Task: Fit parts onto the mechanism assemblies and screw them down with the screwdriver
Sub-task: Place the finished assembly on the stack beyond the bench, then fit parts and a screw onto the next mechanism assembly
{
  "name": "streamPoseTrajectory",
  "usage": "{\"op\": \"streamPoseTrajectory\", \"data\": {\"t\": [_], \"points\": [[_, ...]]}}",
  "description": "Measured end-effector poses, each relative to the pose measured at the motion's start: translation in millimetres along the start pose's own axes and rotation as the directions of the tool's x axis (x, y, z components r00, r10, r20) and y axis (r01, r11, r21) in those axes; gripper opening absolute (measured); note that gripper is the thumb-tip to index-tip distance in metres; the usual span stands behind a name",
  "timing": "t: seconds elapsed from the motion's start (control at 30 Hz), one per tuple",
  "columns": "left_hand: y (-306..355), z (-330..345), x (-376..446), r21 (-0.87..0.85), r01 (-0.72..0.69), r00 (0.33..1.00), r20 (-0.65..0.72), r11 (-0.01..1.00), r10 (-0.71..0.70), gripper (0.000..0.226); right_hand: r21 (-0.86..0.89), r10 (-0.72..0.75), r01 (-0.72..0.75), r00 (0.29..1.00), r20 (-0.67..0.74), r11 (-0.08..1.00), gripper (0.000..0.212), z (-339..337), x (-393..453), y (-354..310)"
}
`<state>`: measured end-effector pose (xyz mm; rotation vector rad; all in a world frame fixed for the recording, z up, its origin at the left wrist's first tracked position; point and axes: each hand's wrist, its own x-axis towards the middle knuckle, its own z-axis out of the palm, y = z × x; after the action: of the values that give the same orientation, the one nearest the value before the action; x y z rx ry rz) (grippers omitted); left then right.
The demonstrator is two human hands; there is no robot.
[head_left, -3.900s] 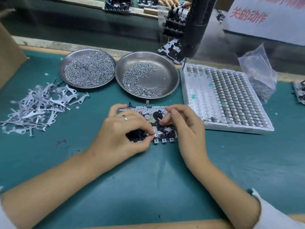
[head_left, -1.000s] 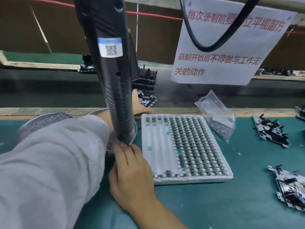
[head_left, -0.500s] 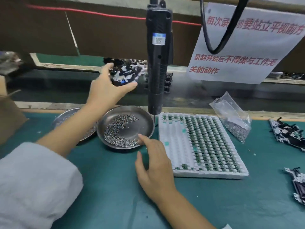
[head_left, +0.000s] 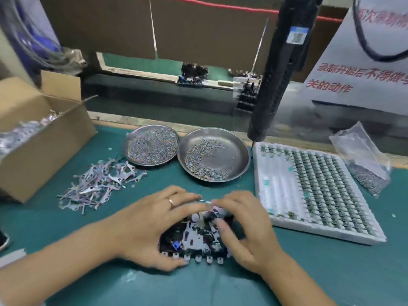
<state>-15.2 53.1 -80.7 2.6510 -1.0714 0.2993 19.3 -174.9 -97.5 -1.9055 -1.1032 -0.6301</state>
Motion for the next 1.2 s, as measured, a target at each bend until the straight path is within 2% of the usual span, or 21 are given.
{"op": "streamPoseTrajectory", "data": {"t": [0.07, 0.13, 0.17, 0.23, 0.3, 0.33, 0.4, 0.5, 0.6, 0.67, 0.7, 0.77, 0.83, 0.87, 0.93, 1.0, 1.1, 1.2], "points": [[-6.1, 1.2, -2.8, -0.047, 0.044, 0.998, 0.035, 0.998, -0.043, 0.096, -0.037, -0.026, 0.036, 0.973, 0.229, 0.999, 0.046, 0.9, 0.2, -0.3], [-14.1, -1.7, -7.1, -0.043, 0.076, 0.997, 0.028, 0.996, -0.075, 0.098, -0.097, -0.012, 0.049, 0.938, 0.347, 0.994, 0.064, 1.2, 0.9, 0.8], [-18.0, -4.1, -9.3, -0.021, 0.106, 0.994, -0.017, 0.994, -0.107, 0.092, -0.122, 0.0, 0.05, 0.927, 0.375, 0.991, 0.069, 1.6, 1.1, 1.2], [-26.3, -9.7, -13.1, 0.075, 0.231, 0.953, -0.219, 0.97, -0.21, 0.071, -0.149, 0.015, 0.047, 0.92, 0.392, 0.988, 0.07, 3.1, 1.3, 1.7], [-34.9, -13.1, -14.9, 0.185, 0.443, 0.853, -0.387, 0.877, -0.35, 0.055, -0.167, 0.036, 0.029, 0.927, 0.373, 0.986, 0.066, 5.3, 1.4, 2.4], [-38.7, -13.1, -15.0, 0.227, 0.534, 0.814, -0.399, 0.815, -0.422, 0.052, -0.179, 0.045, 0.021, 0.934, 0.356, 0.984, 0.063, 6.4, 1.4, 3.0], [-44.4, -9.8, -14.9, 0.28, 0.631, 0.771, -0.334, 0.723, -0.543, 0.046, -0.217, 0.049, 0.02, 0.951, 0.306, 0.976, 0.057, 8.5, 1.1, 4.0], [-48.3, -4.4, -13.7, 0.245, 0.671, 0.736, -0.333, 0.7, -0.589, 0.027, -0.268, 0.04, 0.024, 0.972, 0.231, 0.963, 0.051, 10.7, 2.7, 6.2], [-47.2, -4.3, -14.2, 0.192, 0.669, 0.723, -0.392, 0.718, -0.569, 0.022, -0.275, 0.033, 0.016, 0.984, 0.174, 0.961, 0.05, 10.1, 5.1, 7.2], [-44.7, -7.8, -14.4, 0.144, 0.662, 0.713, -0.423, 0.736, -0.559, 0.022, -0.21, 0.076, -0.046, 0.987, 0.139, 0.977, 0.05, 8.0, 4.5, 5.7], [-42.5, -10.2, -13.8, 0.062, 0.645, 0.706, -0.429, 0.762, -0.563, 0.023, -0.153, 0.105, -0.087, 0.988, 0.11, 0.984, 0.046, 7.1, 3.7, 4.3], [-32.9, -17.1, -10.2, -0.267, 0.53, 0.704, -0.391, 0.805, -0.593, 0.027, -0.022, 0.159, -0.158, 0.987, 0.034, 0.987, 0.035, 6.6, 1.6, 1.1], [-17.8, -20.3, -2.7, -0.541, 0.342, 0.75, -0.335, 0.768, -0.57, 0.027, 0.098, 0.22, -0.216, 0.975, -0.036, 0.972, 0.028, 7.8, 1.4, -0.6], [-9.5, -19.9, 2.2, -0.586, 0.267, 0.783, -0.331, 0.765, -0.527, 0.025, 0.152, 0.259, -0.249, 0.964, -0.051, 0.957, 0.027, 8.7, 1.9, -1.3], [5.3, -15.7, 12.6, -0.582, 0.153, 0.843, -0.344, 0.798, -0.413, 0.02, 0.244, 0.336, -0.32, 0.941, -0.026, 0.915, 0.027, 9.8, 4.0, -2.6], [13.3, -7.9, 22.7, -0.57, 0.072, 0.875, -0.358, 0.819, -0.326, 0.023, 0.291, 0.377, -0.371, 0.925, 0.037, 0.882, 0.027, 10.0, 5.4, -3.7], [14.7, 3.0, 30.1, -0.593, 0.045, 0.879, -0.359, 0.804, -0.314, 0.037, 0.292, 0.388, -0.402, 0.916, 0.107, 0.868, 0.024, 10.2, 6.2, -4.1], [12.7, 11.3, 29.2, -0.563, 0.067, 0.854, -0.394, 0.824, -0.339, 0.024, 0.282, 0.414, -0.414, 0.908, 0.06, 0.866, 0.022, 10.9, 7.4, -3.0]]}}
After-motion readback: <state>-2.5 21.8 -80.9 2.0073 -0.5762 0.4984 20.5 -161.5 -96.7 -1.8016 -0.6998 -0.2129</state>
